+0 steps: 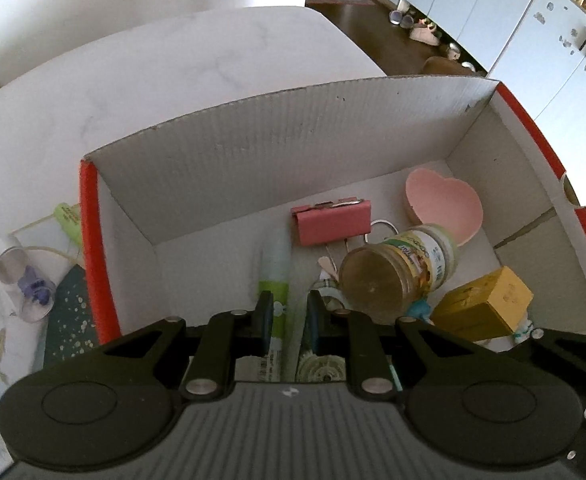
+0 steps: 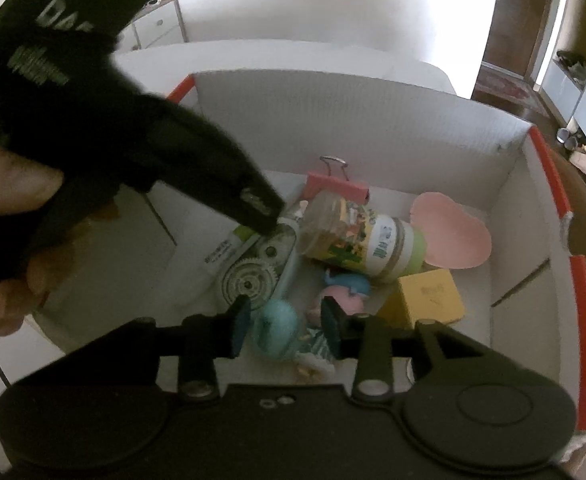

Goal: Organize rigid objects
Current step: 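Withdraw both tools from the box back toward the mat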

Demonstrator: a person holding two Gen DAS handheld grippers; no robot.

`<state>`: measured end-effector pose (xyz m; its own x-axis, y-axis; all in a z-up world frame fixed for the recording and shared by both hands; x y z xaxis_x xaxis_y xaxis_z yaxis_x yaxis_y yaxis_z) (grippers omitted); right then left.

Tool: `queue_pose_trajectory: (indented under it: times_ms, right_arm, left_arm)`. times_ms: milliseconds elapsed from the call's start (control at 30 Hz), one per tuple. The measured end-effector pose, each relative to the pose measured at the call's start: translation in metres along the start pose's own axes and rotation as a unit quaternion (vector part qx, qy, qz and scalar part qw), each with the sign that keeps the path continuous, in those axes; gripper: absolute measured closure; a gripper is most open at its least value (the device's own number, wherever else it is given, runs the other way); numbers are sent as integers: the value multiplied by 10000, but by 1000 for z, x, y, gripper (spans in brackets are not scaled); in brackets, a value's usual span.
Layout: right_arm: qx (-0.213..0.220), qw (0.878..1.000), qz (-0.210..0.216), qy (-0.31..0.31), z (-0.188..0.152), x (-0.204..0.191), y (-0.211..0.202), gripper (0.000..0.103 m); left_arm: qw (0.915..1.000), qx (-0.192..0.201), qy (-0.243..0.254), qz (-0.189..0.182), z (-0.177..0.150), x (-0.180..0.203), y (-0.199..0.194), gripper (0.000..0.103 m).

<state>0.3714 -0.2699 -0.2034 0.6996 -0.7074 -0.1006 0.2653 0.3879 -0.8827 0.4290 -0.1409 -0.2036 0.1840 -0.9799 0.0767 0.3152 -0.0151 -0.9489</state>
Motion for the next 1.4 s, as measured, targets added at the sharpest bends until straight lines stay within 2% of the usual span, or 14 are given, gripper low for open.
queue_pose_trajectory:
  times_ms: [233, 433, 867, 1067, 1233, 1400]
  right_arm:
    - [190, 9994, 107, 286, 1, 11, -19, 62]
    - [382, 9981, 203, 448, 3, 15, -35, 56]
    - [757, 9946, 270, 651, 9, -3, -70, 46]
    - [929, 9925, 266, 747, 11, -15, -80, 39]
    - [1058, 9891, 431, 930, 16, -31, -87, 37]
    - [1216, 9865, 505, 974, 22, -55, -91, 33]
  left_arm:
    - [9994, 286, 109, -172, -8, 2, -22, 85]
    - [9975, 638, 228, -210, -13, 2, -48, 85]
    - [9905, 1240, 449, -384, -33, -5, -100, 85]
    - [9875, 1461, 454, -385, -46, -21, -115, 85]
    - [9828, 1749, 454, -386, -58, -40, -133, 85]
    - [9803, 1870, 444, -451, -71, -63, -147, 85]
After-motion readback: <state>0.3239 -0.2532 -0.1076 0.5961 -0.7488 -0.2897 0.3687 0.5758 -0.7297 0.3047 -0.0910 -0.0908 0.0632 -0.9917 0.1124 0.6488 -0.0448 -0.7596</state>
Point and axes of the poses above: each gripper's, at about its wrist camera, not at the fingertips, and y roughly the way its jaws point, x to its right, z to its top, the point moved 7 cm from there along y, roughly the way its jaws point, and after that the axes turned 5 degrees about -x, right-handed, at the moved point
